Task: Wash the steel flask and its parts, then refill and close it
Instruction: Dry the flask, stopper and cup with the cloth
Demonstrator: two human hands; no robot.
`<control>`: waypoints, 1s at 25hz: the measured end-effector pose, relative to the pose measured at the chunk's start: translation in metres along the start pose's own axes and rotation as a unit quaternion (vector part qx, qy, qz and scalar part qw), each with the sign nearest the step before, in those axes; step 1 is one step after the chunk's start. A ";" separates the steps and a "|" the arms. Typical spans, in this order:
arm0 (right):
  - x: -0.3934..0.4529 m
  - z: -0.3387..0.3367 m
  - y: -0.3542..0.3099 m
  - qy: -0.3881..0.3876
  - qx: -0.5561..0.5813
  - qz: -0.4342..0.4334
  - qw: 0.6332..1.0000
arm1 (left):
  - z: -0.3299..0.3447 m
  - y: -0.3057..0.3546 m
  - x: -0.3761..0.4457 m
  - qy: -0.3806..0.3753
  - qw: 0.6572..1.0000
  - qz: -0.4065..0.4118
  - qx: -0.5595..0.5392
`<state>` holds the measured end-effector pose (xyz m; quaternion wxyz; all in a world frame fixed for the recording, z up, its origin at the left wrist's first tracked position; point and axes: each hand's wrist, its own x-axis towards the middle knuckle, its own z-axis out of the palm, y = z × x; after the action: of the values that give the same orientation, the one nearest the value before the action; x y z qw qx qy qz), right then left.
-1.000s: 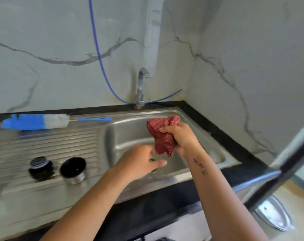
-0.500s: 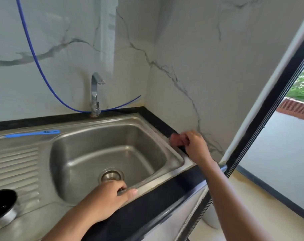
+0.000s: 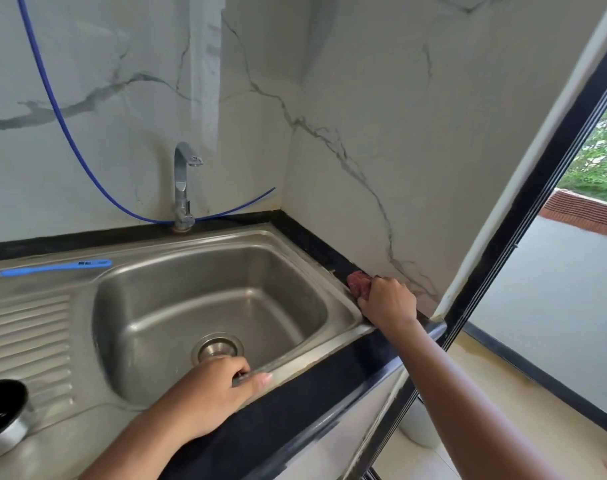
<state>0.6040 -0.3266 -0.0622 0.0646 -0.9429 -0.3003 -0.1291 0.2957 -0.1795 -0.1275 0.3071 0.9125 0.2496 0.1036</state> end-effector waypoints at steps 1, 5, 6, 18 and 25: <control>0.002 0.001 -0.002 0.012 -0.010 -0.007 1.000 | 0.000 0.000 0.000 0.000 1.000 -0.001 -0.002; 0.008 0.011 -0.008 0.035 0.004 0.022 0.999 | -0.001 0.002 -0.001 -0.005 1.000 -0.006 -0.002; 0.010 0.011 -0.011 0.027 0.010 0.031 0.999 | -0.001 0.003 -0.001 -0.006 1.000 -0.007 -0.001; 0.022 0.032 -0.010 -0.141 0.061 -0.043 0.987 | -0.005 0.010 -0.002 -0.027 0.999 -0.021 0.006; 0.010 0.013 -0.040 -0.071 0.063 -0.041 0.995 | -0.013 0.018 -0.005 -0.013 0.999 -0.033 0.004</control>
<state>0.5918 -0.2863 -0.0696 0.0974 -0.9304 -0.3504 -0.0456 0.2937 -0.1877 -0.1067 0.3101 0.9062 0.2762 0.0801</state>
